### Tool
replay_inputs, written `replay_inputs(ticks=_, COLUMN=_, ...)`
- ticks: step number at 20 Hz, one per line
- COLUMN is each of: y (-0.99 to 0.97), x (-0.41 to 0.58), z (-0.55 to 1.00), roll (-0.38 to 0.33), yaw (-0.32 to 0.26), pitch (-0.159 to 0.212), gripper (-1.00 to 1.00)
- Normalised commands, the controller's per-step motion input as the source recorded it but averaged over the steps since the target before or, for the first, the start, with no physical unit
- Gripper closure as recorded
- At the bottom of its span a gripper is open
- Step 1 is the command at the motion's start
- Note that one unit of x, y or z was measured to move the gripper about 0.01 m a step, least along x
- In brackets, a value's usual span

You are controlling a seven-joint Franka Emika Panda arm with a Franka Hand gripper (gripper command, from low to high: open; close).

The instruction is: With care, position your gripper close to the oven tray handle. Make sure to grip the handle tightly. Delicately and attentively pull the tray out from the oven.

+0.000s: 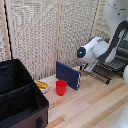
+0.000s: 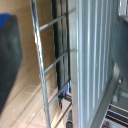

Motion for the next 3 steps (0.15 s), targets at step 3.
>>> replay_inputs(ticks=3, y=0.1, x=0.021, z=0.37, roll=0.151, yaw=-0.182, pitch=0.007, gripper=-1.0)
